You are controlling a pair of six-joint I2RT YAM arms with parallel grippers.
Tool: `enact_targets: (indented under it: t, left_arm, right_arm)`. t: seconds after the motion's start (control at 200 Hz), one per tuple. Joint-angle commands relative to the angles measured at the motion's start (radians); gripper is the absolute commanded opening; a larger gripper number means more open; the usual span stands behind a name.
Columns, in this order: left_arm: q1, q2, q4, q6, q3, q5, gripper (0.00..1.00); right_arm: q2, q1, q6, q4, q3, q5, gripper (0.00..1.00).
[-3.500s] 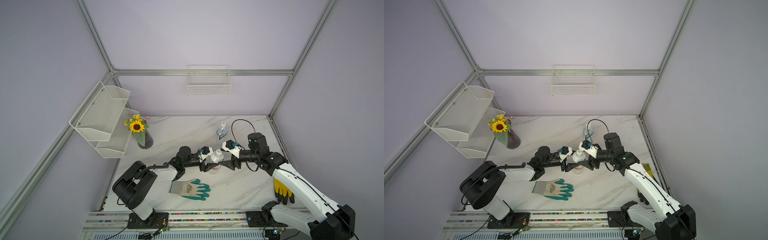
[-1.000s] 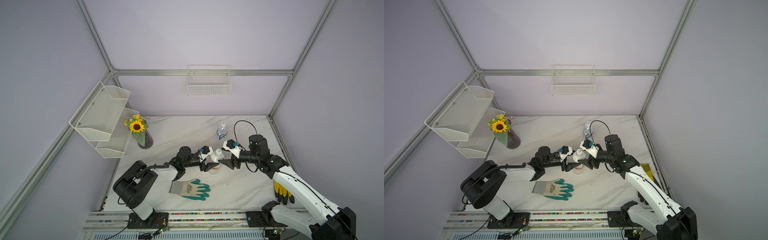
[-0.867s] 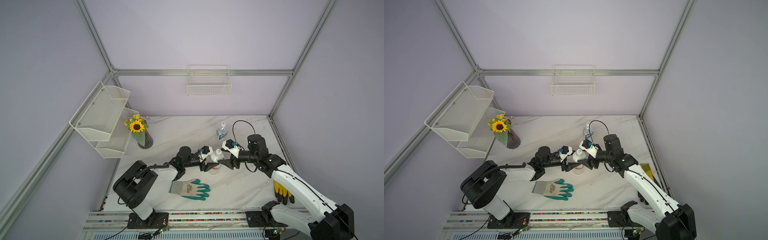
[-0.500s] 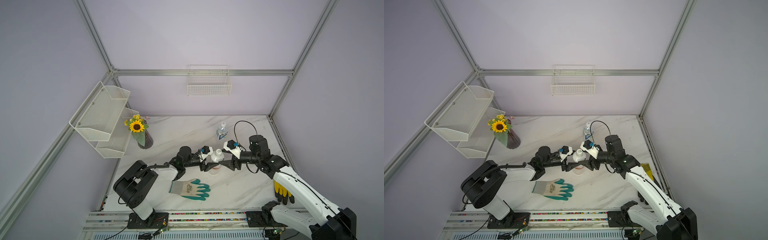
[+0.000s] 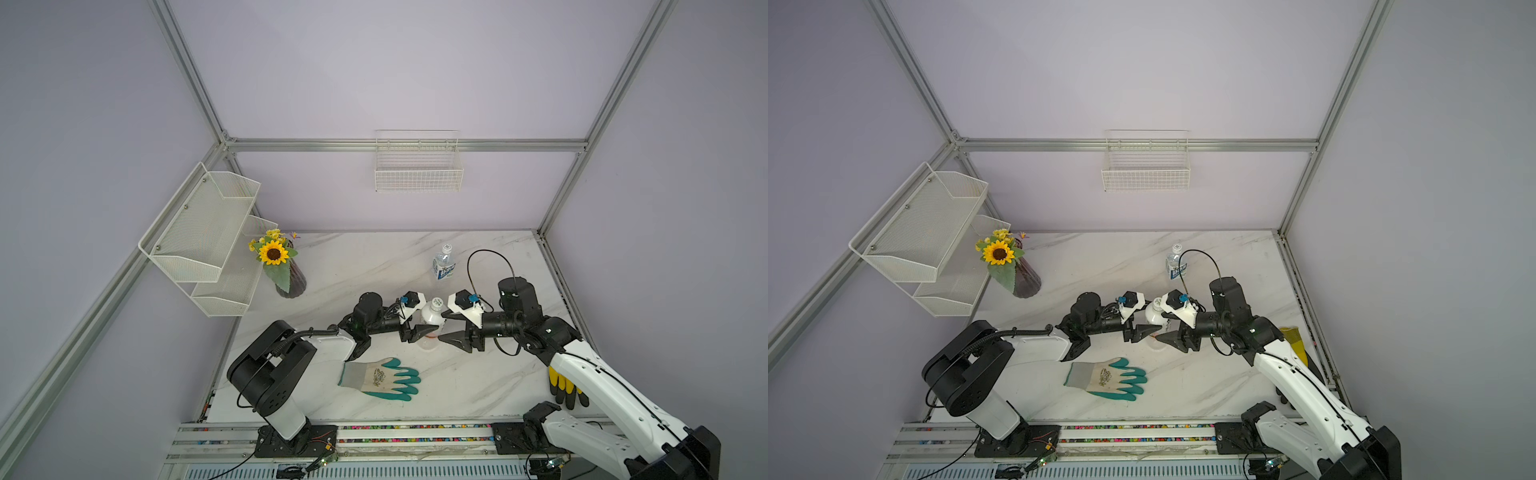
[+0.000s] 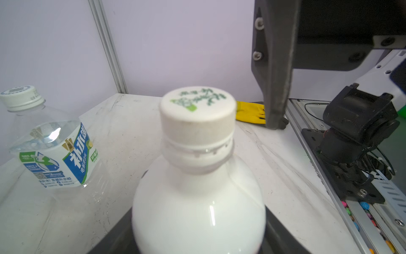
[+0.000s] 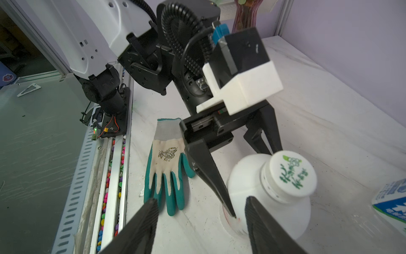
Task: Screw on the bottle caps
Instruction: Screw the bottle cap onto the plastic bottle.
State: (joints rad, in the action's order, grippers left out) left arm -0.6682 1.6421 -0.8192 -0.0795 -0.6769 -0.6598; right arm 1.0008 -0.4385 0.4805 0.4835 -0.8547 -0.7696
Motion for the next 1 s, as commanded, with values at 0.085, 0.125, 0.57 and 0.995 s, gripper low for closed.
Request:
enact_targets:
  t: [0.085, 0.125, 0.57, 0.995]
  left_arm:
    - [-0.001, -0.011, 0.008, -0.028, 0.012, 0.027, 0.7]
    - [-0.001, -0.028, 0.006, -0.041, 0.025, 0.04, 0.7]
    - [-0.038, -0.181, 0.197, -0.216, 0.054, 0.218, 0.7]
    - [-0.084, -0.221, 0.269, -0.288, 0.048, 0.338, 0.7]
  right_arm:
    - [0.01, 0.0, 0.029, 0.191, -0.194, 0.192, 0.67]
    - [0.03, 0.004, 0.033, 0.24, -0.248, 0.228, 0.67]
    - [0.185, -0.046, 0.177, 0.447, -0.511, 0.383, 0.57]
    - [0.339, -0.196, 0.236, 0.474, -0.569, 0.54, 0.59]
